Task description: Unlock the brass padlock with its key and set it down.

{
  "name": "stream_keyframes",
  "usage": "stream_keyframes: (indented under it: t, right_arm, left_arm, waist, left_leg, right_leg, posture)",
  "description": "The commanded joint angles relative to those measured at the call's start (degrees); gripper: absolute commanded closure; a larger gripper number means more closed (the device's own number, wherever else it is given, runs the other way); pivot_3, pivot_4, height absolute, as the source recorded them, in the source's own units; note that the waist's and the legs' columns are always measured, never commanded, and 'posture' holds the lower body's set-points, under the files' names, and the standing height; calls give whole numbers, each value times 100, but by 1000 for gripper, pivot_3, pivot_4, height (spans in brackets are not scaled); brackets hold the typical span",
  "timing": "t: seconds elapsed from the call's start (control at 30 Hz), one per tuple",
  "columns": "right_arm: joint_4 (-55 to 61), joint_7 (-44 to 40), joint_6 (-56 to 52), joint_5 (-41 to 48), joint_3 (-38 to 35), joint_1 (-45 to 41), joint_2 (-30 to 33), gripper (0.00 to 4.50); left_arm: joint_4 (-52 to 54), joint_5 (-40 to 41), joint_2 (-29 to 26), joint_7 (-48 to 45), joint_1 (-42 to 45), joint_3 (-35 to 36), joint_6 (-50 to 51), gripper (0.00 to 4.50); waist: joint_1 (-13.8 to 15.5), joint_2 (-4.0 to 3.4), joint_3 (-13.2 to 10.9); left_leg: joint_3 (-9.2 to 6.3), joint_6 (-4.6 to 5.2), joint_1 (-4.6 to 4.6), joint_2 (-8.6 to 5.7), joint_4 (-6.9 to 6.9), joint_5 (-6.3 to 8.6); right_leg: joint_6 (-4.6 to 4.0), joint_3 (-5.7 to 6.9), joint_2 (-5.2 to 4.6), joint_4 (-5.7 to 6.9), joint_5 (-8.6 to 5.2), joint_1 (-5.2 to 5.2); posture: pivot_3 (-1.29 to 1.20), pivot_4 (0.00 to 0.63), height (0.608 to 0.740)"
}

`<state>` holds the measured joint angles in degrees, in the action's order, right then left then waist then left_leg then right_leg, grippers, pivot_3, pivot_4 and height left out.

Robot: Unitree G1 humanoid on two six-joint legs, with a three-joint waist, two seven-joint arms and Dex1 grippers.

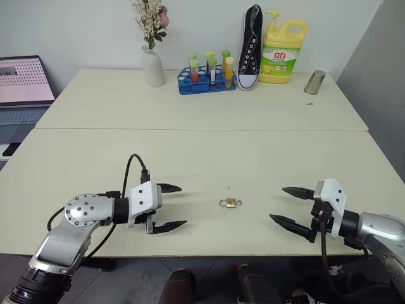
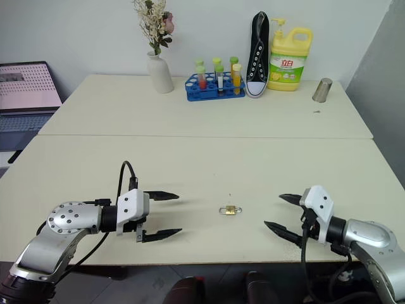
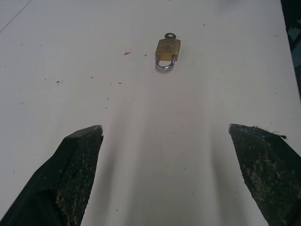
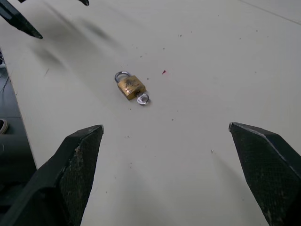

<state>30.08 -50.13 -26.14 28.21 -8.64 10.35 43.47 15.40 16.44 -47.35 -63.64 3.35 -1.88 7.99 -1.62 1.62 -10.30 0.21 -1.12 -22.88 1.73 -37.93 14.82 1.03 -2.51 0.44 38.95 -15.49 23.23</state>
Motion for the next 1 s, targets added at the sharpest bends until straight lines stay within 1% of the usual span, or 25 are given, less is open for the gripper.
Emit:
stream_keyframes:
  t: [0.03, 0.27, 0.63, 0.77, 0.9, 1.0]
  right_arm:
    - [-60, -137, 297, -45, -117, 31, 24, 14]
    - [-48, -158, 414, -84, -38, 146, 8, 14]
    - [156, 26, 301, -74, 26, 272, -1, 14]
    - [219, 146, 193, -14, -7, 222, -1, 14]
    - [278, 245, 86, 2, -3, 188, 6, 14]
    - [389, 331, -49, 94, -20, 152, -17, 14]
  left_arm:
    - [185, 202, 27, -3, 40, 119, 71, 0]
    - [262, 101, 55, 114, 172, -27, 229, 0]
    - [169, 170, 148, 84, 404, 5, 412, 0]
    - [222, 360, 112, 55, 591, 61, 808, 0]
    - [164, 341, -83, -253, 816, -74, 1045, 0]
    - [86, 391, -38, -332, 1058, -156, 1220, 0]
  waist:
    - [0, 0, 0]
    - [0, 0, 0]
    - [1, 0, 0]
    - [1, 0, 0]
    - [1, 0, 0]
    - [1, 0, 0]
  left_leg:
    - [1, 0, 0, 0, 0, 0]
    - [-1, 0, 0, 0, -1, 0]
    - [-2, 0, 0, -1, -2, 0]
    - [-1, 0, 0, -2, -3, 0]
    - [-2, 0, 0, -2, -3, 0]
    - [-2, 0, 0, -1, -3, 0]
  right_leg:
    - [0, -1, 0, 0, 0, 0]
    - [0, 0, 1, 1, 0, 0]
    - [0, 0, 2, 1, 0, 0]
    - [0, 0, 5, 2, 0, -1]
    - [0, 1, 23, 2, 0, -1]
    - [0, 0, 23, 2, 0, -1]
  posture:
    - [0, 150, 740]
    - [0, 150, 740]
    - [0, 150, 740]
    - [0, 150, 740]
    - [0, 150, 740]
    - [0, 150, 740]
